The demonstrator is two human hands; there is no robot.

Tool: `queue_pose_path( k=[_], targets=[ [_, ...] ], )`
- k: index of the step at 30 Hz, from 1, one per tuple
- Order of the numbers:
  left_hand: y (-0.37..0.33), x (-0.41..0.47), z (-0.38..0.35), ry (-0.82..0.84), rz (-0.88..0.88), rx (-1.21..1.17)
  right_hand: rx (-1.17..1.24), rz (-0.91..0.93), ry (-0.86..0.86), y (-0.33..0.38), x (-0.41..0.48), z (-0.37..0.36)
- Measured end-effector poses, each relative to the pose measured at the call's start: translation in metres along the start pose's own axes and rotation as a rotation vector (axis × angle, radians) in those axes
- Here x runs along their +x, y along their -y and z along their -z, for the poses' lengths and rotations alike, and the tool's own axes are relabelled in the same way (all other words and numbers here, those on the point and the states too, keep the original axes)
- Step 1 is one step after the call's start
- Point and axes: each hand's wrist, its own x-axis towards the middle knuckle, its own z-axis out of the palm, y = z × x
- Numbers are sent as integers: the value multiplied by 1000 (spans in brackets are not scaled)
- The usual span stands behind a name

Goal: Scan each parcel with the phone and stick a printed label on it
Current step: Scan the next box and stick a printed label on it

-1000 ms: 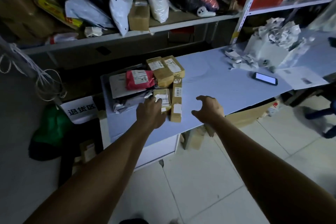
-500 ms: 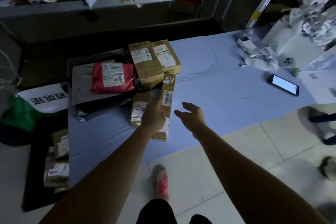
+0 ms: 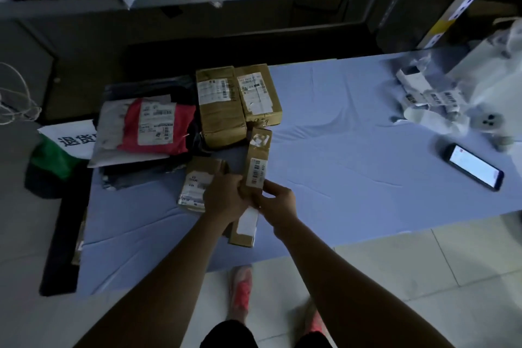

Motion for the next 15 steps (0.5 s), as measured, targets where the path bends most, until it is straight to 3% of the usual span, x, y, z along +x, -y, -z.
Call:
queue_pose_path(
  k=[8,15],
  targets=[
    [-95,-26,-42,-25,33,-276,-28,85,76,22,-5,119],
    [-212,-19,-89,7,-69,-485,-168,186,27,56,2,250]
  ],
)
